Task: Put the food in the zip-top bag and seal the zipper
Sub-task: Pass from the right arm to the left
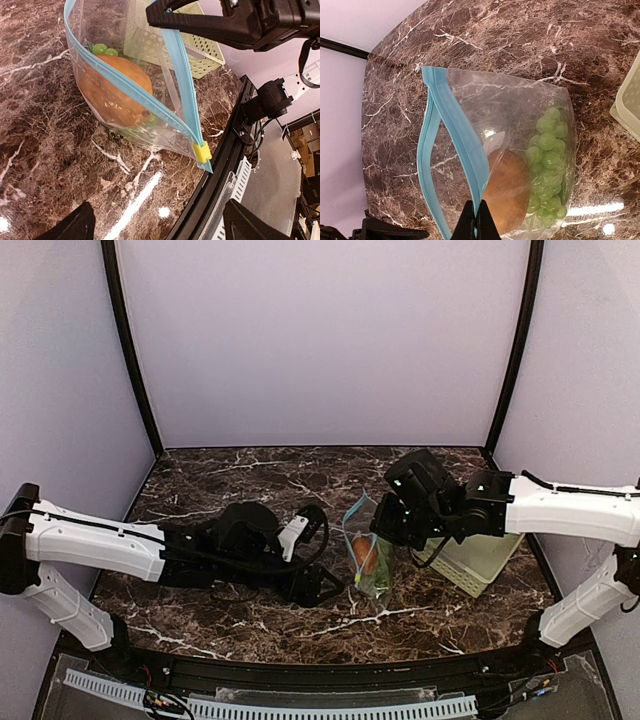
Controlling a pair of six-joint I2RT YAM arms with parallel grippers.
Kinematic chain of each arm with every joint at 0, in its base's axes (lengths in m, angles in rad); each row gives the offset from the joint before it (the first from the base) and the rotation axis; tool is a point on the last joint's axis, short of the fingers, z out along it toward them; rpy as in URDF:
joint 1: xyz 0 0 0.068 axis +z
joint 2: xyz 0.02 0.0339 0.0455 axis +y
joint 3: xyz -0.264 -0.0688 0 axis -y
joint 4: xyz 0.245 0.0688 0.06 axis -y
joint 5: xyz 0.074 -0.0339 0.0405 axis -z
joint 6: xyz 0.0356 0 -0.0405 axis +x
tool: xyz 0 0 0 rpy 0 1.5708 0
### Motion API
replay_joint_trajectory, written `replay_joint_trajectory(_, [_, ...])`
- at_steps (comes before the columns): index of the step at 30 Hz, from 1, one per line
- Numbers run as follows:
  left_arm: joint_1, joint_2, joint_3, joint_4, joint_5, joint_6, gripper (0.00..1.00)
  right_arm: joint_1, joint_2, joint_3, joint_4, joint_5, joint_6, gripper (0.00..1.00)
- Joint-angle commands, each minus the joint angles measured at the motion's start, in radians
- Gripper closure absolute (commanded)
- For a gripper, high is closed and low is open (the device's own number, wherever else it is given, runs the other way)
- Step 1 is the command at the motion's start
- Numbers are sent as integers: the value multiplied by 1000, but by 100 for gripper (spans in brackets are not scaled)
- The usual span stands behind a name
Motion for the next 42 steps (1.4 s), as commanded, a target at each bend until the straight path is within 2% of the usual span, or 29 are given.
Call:
replay_joint_trajectory(1, [-16,29,-19,117,26,-124,11,7,22,30,-10,41,7,100])
replay_joint_trajectory(6, [-20,82,-19,226,70,-227,11,9,30,31,-11,47,1,100])
replay_joint_trajectory(12, [-21,162,51,208,96,-252,13,9,37,40,-20,56,-18,100])
replay_joint_trajectory(18, [-21,198,95,177,91,-254,36,11,40,41,-24,61,-41,100])
replay_joint_trajectory(25, [-22,221,128,143,79,-254,40,15,53,53,-36,63,-76,100])
replay_joint_trajectory(31, [-21,236,167,89,52,-240,56,19,58,58,-46,71,-91,100])
replay_joint_trajectory(42, [-21,239,192,26,9,-228,70,26,65,64,-59,83,-110,100])
